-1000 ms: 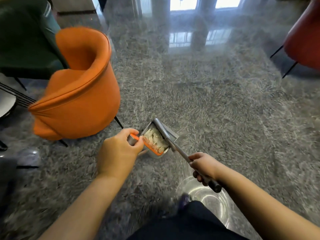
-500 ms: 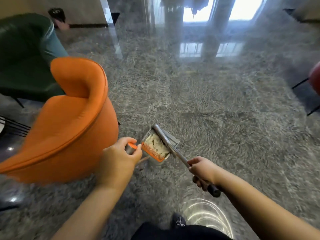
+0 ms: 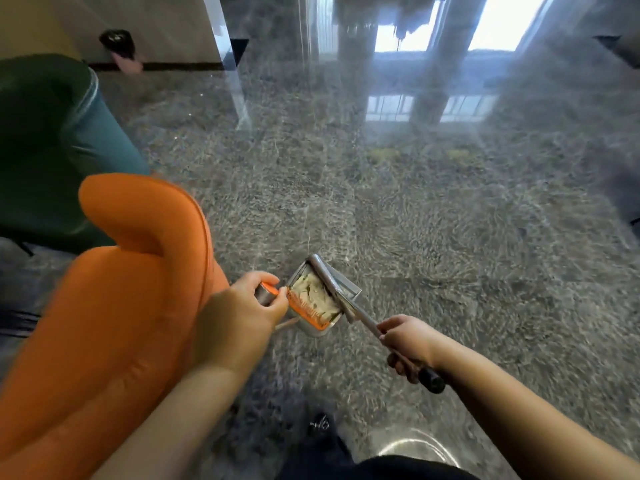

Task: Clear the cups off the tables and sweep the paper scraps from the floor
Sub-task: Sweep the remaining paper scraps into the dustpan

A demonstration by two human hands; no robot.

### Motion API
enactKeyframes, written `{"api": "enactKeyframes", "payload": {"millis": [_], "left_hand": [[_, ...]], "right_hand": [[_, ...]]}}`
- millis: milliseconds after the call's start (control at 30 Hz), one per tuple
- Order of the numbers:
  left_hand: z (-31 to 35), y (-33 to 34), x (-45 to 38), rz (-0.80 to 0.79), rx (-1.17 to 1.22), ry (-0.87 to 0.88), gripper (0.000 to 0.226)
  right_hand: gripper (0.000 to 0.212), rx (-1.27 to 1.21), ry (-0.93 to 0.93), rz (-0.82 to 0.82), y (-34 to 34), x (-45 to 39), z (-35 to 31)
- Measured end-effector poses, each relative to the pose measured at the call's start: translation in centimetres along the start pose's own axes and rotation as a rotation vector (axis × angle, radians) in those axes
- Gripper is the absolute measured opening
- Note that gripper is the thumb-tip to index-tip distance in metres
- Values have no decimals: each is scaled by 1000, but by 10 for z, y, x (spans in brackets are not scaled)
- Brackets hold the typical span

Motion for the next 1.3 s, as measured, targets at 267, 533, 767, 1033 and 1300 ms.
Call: {"api": "enactKeyframes", "payload": {"millis": [267, 533, 767, 1033, 1300], "left_hand": [[12, 50, -150, 24, -54, 41, 17], [21, 125, -302, 49, -59, -49, 19], [29, 152, -423, 139, -41, -134, 14], [-13, 170, -566, 233, -74, -165, 17], [-61, 181, -741, 215, -71, -194, 17]], "right_hand": [[23, 12, -25, -11, -26, -95, -121], [24, 8, -36, -55, -71, -221, -258], [28, 98, -52, -87, -99, -301, -386], [35, 179, -98, -120, -71, -403, -521], [31, 200, -112, -143, -23, -495, -677]]}}
Point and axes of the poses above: each hand's wrist, its own x-axis away from the middle knuckle, its own y-axis out of the palm, z = x × y, the point moved 9 cm from there along -x, towards the middle knuckle, and after that the axes turned 8 degrees about z, right-handed, at the moved point
